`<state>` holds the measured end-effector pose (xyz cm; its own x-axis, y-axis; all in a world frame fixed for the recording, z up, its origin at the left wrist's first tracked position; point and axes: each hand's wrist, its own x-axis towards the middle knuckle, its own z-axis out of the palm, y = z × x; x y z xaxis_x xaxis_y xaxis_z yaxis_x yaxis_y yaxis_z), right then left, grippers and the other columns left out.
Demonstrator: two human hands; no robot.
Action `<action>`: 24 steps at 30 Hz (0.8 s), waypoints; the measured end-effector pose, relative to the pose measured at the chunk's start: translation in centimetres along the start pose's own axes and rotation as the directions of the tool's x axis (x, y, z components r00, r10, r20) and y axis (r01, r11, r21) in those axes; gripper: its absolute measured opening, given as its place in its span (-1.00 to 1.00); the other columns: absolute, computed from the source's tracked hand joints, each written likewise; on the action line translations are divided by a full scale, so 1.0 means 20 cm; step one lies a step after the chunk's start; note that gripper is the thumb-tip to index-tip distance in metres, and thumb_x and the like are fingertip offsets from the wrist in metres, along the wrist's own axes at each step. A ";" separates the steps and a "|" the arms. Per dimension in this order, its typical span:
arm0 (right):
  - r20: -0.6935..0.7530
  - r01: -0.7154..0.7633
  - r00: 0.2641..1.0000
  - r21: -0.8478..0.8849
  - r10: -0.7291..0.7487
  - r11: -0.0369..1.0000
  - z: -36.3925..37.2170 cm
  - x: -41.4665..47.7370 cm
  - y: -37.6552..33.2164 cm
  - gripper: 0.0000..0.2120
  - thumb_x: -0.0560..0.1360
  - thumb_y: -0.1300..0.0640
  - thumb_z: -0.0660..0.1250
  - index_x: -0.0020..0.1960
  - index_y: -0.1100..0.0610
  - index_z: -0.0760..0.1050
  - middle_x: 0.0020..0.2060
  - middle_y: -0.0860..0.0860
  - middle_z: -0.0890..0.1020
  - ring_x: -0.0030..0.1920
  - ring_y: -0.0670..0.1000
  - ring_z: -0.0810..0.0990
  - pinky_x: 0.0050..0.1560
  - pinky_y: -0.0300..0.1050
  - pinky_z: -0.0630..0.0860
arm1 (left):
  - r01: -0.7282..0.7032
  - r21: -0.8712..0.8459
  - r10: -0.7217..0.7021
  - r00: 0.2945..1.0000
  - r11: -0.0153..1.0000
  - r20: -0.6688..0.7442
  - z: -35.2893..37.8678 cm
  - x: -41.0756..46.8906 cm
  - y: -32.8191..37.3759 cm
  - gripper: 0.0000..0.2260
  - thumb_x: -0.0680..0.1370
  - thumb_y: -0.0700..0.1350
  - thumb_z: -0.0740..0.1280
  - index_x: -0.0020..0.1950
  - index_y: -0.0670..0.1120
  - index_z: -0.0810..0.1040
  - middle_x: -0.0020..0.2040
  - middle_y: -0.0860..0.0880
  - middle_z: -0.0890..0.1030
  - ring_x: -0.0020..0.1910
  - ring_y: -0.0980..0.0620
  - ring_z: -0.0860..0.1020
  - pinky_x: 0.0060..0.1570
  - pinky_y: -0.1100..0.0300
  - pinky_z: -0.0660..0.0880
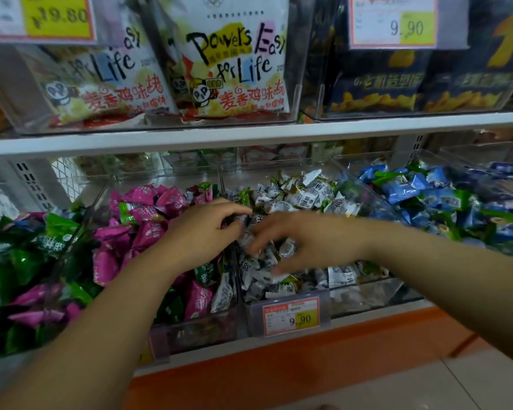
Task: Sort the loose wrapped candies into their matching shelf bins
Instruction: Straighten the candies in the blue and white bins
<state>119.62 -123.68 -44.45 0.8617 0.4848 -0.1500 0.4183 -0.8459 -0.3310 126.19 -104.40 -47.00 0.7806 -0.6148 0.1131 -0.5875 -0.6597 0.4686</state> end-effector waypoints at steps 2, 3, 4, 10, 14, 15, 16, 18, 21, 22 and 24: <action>0.144 0.001 0.990 -0.101 0.014 0.995 0.10 0.06 0.00 -0.51 0.48 -0.03 0.39 0.38 -0.16 0.37 0.52 0.02 0.07 0.49 0.02 0.06 0.44 0.00 0.15 | 0.001 -0.014 -0.001 1.000 1.000 0.001 0.00 0.00 0.00 -0.69 0.63 0.03 0.15 0.37 0.16 0.40 0.36 0.16 0.38 0.12 0.20 0.40 0.09 0.22 0.33; 0.163 0.001 0.986 -0.158 0.025 0.987 0.12 0.09 0.02 -0.48 0.46 -0.03 0.40 0.38 -0.18 0.35 0.53 0.04 0.03 0.49 0.08 0.02 0.44 0.08 0.16 | 0.002 -0.024 -0.002 1.000 1.000 0.001 0.00 -0.01 0.00 -0.69 0.63 0.03 0.15 0.37 0.16 0.40 0.37 0.16 0.37 0.14 0.20 0.40 0.10 0.22 0.32; 0.156 -0.005 0.987 -0.182 0.034 0.983 0.13 0.11 0.04 -0.47 0.45 -0.03 0.42 0.38 -0.19 0.35 0.51 0.06 0.06 0.48 0.10 0.05 0.42 0.11 0.20 | 0.002 -0.032 -0.002 1.000 0.999 0.001 0.00 -0.01 0.00 -0.69 0.62 0.03 0.15 0.37 0.16 0.40 0.37 0.15 0.37 0.17 0.18 0.40 0.11 0.22 0.32; -0.028 -0.008 1.000 -0.174 0.003 0.985 0.09 0.16 0.15 -0.59 0.44 0.08 0.44 0.24 -0.05 0.43 -0.06 -0.13 0.33 -0.12 -0.11 0.45 -0.23 -0.25 0.36 | 0.009 -0.028 -0.009 1.000 1.000 0.009 -0.01 -0.01 0.00 -0.66 0.63 0.04 0.15 0.42 0.17 0.33 0.43 0.14 0.34 0.26 0.07 0.43 0.11 0.22 0.35; -0.148 -0.060 0.988 -0.094 0.045 0.994 0.06 0.17 0.23 -0.60 0.41 0.09 0.46 0.22 -0.01 0.46 -0.14 -0.08 0.42 0.04 0.07 0.49 0.08 0.02 0.46 | 0.021 -0.056 -0.021 1.000 0.998 0.011 -0.01 -0.01 0.00 -0.63 0.63 0.03 0.15 0.45 0.17 0.28 0.44 0.15 0.32 0.28 0.03 0.44 0.11 0.20 0.37; -0.177 -0.076 0.982 -0.081 0.061 0.994 0.04 0.17 0.26 -0.61 0.42 0.11 0.46 0.21 0.01 0.47 -0.23 -0.09 0.40 0.12 0.12 0.48 0.17 0.06 0.42 | 0.018 -0.055 -0.017 1.000 0.998 0.009 -0.01 -0.01 0.00 -0.63 0.63 0.03 0.15 0.44 0.17 0.28 0.45 0.15 0.31 0.31 0.07 0.40 0.11 0.24 0.32; -0.194 -0.097 0.978 -0.069 0.082 0.993 0.02 0.16 0.29 -0.62 0.42 0.13 0.45 0.21 0.03 0.47 -0.31 -0.10 0.38 0.22 0.16 0.45 0.26 0.07 0.37 | 0.015 -0.055 -0.015 1.000 0.998 0.008 -0.01 -0.01 0.00 -0.63 0.63 0.03 0.15 0.44 0.16 0.29 0.45 0.15 0.31 0.32 0.10 0.38 0.11 0.25 0.30; -0.175 -0.142 0.976 -0.048 0.132 0.989 0.00 0.15 0.36 -0.64 0.44 0.12 0.44 0.21 0.03 0.48 -0.42 -0.06 0.42 0.35 0.10 0.35 0.30 -0.13 0.25 | 0.008 -0.056 -0.007 1.000 0.998 0.004 -0.01 -0.01 0.00 -0.64 0.63 0.03 0.16 0.44 0.17 0.29 0.44 0.16 0.32 0.32 0.12 0.38 0.14 0.26 0.30; -0.125 -0.155 0.981 -0.069 0.145 0.986 -0.01 0.14 0.39 -0.65 0.45 0.05 0.43 0.22 -0.05 0.48 -0.39 0.01 0.56 0.39 0.02 0.30 0.39 -0.07 0.19 | -0.003 -0.047 0.002 1.000 0.999 -0.007 -0.01 0.00 0.00 -0.64 0.62 0.02 0.17 0.43 0.17 0.31 0.43 0.17 0.34 0.32 0.13 0.37 0.15 0.27 0.29; -0.111 -0.162 0.982 -0.076 0.153 0.984 -0.02 0.13 0.38 -0.64 0.45 0.03 0.43 0.24 -0.07 0.48 -0.28 0.06 0.62 0.39 0.06 0.31 0.40 0.01 0.21 | -0.004 -0.045 0.004 1.000 0.999 -0.010 -0.01 0.00 -0.01 -0.64 0.62 0.02 0.18 0.43 0.16 0.31 0.43 0.17 0.34 0.33 0.13 0.36 0.15 0.27 0.28; -0.081 -0.182 0.981 -0.056 0.178 0.982 -0.04 0.09 0.33 -0.64 0.47 0.03 0.41 0.25 -0.07 0.50 0.06 0.12 0.60 0.34 0.13 0.39 0.27 -0.03 0.35 | -0.004 -0.032 0.004 1.000 0.999 -0.008 -0.01 0.00 -0.01 -0.64 0.62 0.02 0.17 0.43 0.16 0.31 0.44 0.16 0.33 0.35 0.12 0.34 0.14 0.28 0.27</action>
<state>124.09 -128.51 -46.19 0.9426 0.3072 -0.1308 0.2694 -0.9312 -0.2457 126.30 -104.23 -46.98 0.7801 -0.6136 0.1220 -0.5835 -0.6433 0.4957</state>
